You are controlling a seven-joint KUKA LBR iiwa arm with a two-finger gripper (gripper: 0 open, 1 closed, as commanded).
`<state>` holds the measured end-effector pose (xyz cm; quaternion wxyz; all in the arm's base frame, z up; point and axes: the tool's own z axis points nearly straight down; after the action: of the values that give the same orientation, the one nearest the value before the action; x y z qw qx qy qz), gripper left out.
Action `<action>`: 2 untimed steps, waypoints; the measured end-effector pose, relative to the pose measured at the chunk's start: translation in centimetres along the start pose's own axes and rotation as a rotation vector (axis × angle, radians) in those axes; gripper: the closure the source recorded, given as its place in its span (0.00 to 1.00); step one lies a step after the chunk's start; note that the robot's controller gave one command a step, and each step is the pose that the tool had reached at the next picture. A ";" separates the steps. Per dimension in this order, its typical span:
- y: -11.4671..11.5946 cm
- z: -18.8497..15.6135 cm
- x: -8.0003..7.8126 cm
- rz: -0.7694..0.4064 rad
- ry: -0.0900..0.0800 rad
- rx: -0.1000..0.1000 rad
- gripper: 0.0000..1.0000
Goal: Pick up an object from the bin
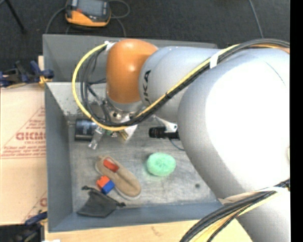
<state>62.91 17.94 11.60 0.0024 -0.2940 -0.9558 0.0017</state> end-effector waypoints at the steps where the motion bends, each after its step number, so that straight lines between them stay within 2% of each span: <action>1: 0.8 -3.9 -1.1 -0.104 -0.007 -0.004 1.00; 2: -0.5 -1.2 -1.8 -0.162 -0.010 -0.009 1.00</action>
Offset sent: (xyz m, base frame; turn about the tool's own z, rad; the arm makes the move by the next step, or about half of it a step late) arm 0.0042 -0.0349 -0.0460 0.1224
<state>64.14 16.53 12.81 -0.0033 -0.2159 -0.9764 -0.0012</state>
